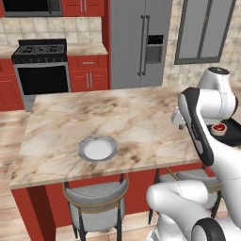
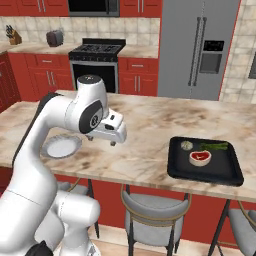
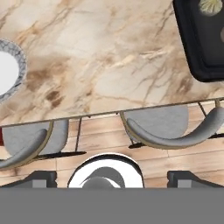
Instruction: Create a steak meal by picking up the steak and asparagus from the tray and placing them on the plate. Leave the dumpling on the tray.
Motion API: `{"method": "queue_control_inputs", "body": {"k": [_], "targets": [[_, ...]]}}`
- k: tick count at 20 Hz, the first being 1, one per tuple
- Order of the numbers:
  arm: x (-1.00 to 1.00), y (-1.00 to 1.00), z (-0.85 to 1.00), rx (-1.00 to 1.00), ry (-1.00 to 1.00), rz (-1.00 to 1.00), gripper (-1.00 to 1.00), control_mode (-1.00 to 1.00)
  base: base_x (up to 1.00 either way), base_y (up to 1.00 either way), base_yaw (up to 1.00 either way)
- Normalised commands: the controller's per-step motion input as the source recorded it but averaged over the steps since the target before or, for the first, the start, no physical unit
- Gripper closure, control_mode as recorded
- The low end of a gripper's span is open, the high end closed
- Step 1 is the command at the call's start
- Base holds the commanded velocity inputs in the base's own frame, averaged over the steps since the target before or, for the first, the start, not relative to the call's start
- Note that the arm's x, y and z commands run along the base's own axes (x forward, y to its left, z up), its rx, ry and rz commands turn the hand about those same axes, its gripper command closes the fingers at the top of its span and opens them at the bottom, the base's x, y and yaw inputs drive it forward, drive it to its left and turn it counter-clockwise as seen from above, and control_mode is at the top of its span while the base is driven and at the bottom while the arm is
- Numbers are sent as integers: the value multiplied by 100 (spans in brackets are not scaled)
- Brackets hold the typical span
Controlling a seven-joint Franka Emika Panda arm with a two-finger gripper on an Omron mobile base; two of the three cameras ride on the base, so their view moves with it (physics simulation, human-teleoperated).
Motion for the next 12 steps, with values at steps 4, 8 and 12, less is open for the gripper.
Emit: {"method": "queue_control_inputs", "body": {"k": [4,8,12], "targets": [[13,-93,-34,7,2,-14,-100,-100,0,0,0],[23,-84,-28,2,1,-23,-100,-100,0,0,0],[34,-79,-13,1,1,-26,-100,-100,0,0,0]]}}
